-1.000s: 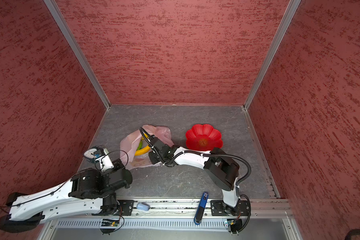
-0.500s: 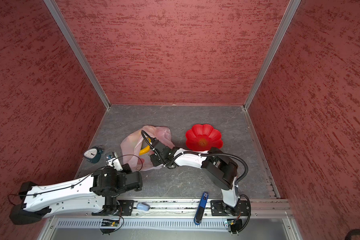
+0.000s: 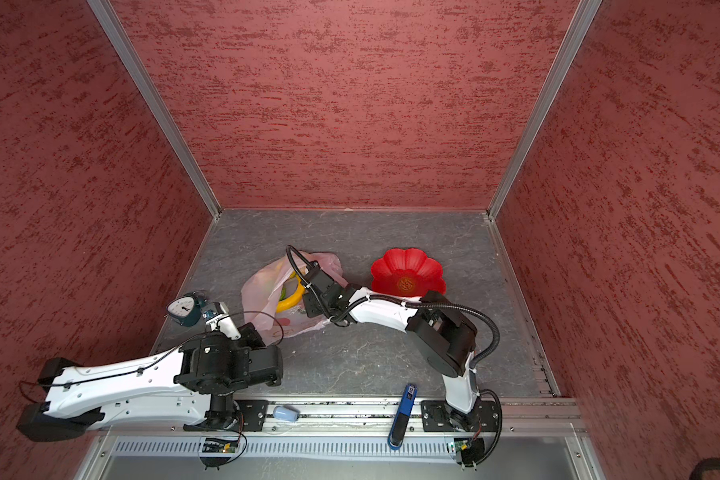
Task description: Take the fake fruits out of the plastic bag
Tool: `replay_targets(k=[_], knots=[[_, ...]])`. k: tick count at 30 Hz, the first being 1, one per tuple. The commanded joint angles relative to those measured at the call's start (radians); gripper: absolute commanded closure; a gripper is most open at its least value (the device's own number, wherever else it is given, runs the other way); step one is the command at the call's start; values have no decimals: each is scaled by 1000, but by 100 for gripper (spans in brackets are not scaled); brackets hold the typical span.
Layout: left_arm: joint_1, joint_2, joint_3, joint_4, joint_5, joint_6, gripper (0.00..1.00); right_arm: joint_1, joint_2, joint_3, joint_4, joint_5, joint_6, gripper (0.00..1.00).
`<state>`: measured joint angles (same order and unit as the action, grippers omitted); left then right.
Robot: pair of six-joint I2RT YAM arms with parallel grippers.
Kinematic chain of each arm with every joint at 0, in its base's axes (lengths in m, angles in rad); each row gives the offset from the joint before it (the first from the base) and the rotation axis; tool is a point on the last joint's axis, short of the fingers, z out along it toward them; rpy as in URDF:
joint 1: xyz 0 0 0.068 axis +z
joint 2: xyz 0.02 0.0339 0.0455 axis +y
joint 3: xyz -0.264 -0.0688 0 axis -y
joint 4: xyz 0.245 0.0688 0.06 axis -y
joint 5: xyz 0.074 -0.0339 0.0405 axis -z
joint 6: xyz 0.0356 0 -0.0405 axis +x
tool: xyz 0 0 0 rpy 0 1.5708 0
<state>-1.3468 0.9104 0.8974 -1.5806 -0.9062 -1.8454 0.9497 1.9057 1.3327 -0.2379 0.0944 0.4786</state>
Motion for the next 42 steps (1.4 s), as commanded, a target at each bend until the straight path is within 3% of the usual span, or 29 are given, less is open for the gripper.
replay_targets(k=[1, 11, 18, 32, 42], knots=[[-7, -37, -25, 9, -37, 27, 96, -44, 10, 43, -6, 108, -14, 48], [-9, -74, -64, 144, -63, 136, 96, -135, 90, 176, -14, 222, -94, 47], [-8, -92, -54, 206, -112, 209, 96, -123, 78, 185, -13, 127, -92, 44], [42, -136, -75, 481, -152, 490, 96, -101, 182, 300, -81, 132, -84, 28], [65, -197, -125, 506, -123, 496, 96, -128, 279, 406, -112, 121, -101, 24]])
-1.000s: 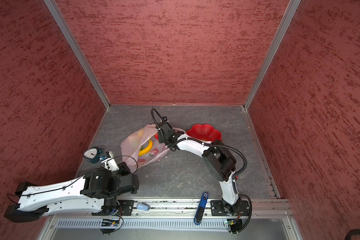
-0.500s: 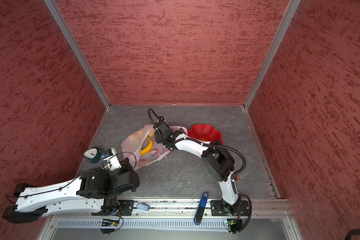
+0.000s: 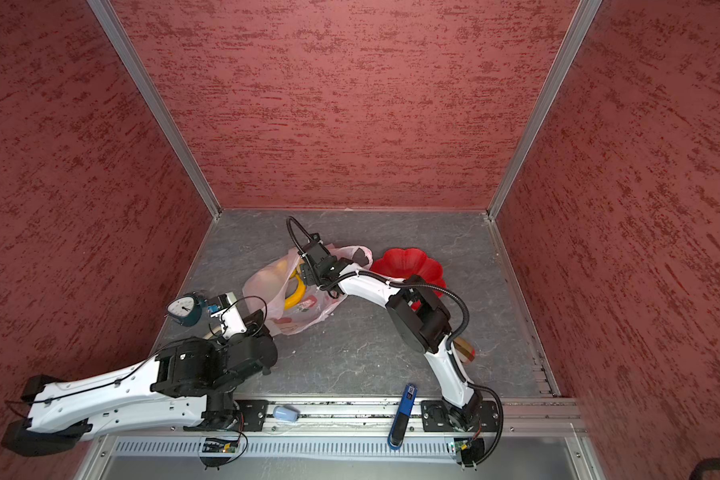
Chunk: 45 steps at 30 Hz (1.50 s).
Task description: Take the fake fruits out of the plastic bag
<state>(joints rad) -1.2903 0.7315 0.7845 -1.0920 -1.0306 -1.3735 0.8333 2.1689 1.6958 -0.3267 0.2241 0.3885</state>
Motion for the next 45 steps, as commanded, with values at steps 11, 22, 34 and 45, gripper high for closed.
replay_targets(k=[11, 22, 34, 45], knots=[[24, -22, -43, 49, 47, 38, 96, -30, 77, 92, -18, -27, -25, 22], [33, -23, -54, 69, 67, 54, 96, -33, 107, 111, 7, -51, -39, 22], [32, -35, -62, 68, 80, 55, 96, -37, 151, 132, 16, -41, -27, 20], [36, -32, -61, 57, 84, 51, 96, -49, 162, 127, 70, -39, -23, 25]])
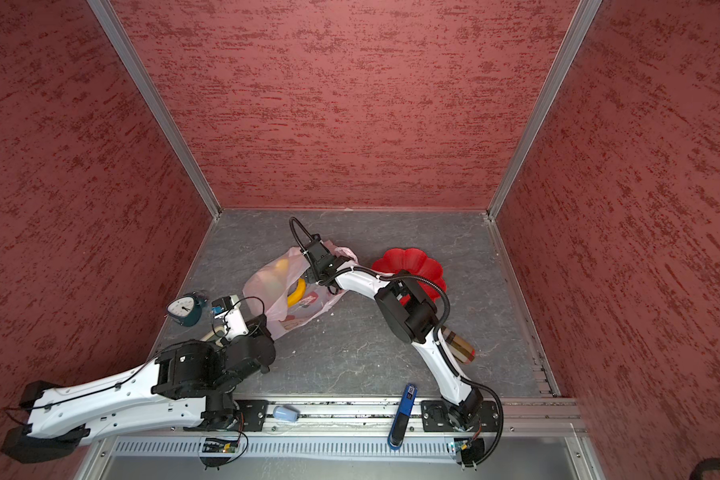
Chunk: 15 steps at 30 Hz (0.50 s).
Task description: Take the fake fruits out of the plastic bag
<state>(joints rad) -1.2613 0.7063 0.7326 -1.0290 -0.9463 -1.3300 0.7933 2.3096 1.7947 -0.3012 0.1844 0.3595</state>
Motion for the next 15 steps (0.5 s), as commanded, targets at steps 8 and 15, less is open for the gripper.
replay_targets(k=[8, 15], knots=[[17, -11, -10, -11, 4, 9, 96, -16, 25, 22, 69, -10, -10, 32], [21, -11, -14, -9, 9, 8, 96, -20, 28, 15, 70, -28, -14, 29]])
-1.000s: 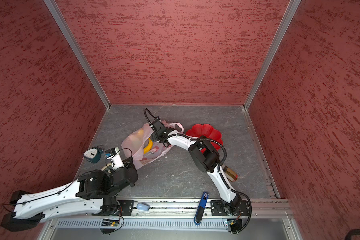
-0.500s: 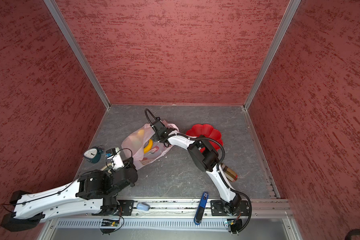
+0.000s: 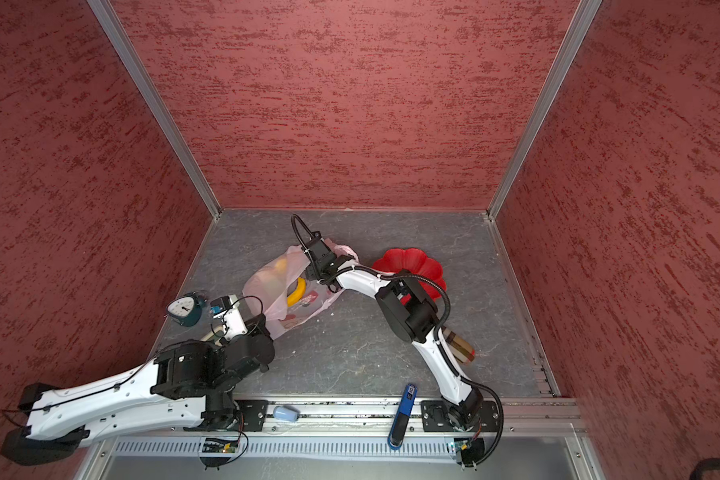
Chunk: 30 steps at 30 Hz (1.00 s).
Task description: Take the fake fruits out of the plastic bag
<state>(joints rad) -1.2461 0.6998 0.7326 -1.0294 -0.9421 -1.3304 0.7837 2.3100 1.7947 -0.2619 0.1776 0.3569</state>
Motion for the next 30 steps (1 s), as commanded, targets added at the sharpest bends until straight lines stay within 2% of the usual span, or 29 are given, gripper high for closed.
replay_targets(k=[1, 9, 18, 21, 30], knots=[[6, -5, -14, -9, 4, 9, 96, -11, 30, 14, 34, -24, -12, 28], [12, -4, -14, -12, 9, 7, 96, -18, 45, 18, 54, -27, -7, 29], [36, -5, -21, 7, 21, 29, 96, -27, 45, 23, 56, -46, -14, 40], [52, -3, -23, 40, 28, 61, 96, -27, 15, 1, 60, -71, -19, 45], [105, 57, 2, 138, 27, 180, 96, -13, -139, -109, 32, -207, -55, 50]])
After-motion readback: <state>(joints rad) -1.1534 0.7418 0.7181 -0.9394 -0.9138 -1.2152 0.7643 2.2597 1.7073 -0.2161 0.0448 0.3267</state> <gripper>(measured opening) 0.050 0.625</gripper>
